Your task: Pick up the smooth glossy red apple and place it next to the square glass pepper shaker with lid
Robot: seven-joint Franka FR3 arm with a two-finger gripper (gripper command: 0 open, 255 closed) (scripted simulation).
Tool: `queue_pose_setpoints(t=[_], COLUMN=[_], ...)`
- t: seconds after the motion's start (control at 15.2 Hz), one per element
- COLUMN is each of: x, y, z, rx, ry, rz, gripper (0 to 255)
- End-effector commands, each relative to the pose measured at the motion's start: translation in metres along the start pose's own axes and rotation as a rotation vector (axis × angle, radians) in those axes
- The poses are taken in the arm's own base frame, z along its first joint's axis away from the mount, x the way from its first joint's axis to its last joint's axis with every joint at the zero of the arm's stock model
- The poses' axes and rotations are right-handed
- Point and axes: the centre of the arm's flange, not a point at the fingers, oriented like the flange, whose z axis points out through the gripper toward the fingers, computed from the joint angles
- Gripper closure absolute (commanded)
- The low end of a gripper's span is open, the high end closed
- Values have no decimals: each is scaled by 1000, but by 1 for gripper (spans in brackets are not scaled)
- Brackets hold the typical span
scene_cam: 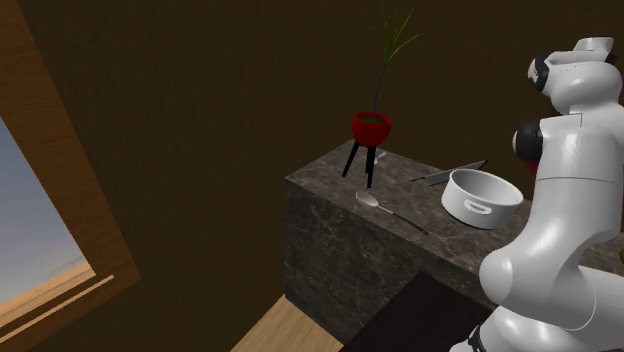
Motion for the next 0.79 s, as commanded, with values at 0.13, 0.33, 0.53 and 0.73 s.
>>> queue_pose_setpoints(t=[0.13,0.33,0.53,0.73], x=[3,5,7,9], y=[-2,-3,-5,-6], z=[20,36,52,67], rx=[-1,-1,-1,-1], ry=[0,0,0,0], rz=[0,0,0,0], gripper=[255,255,255,255])
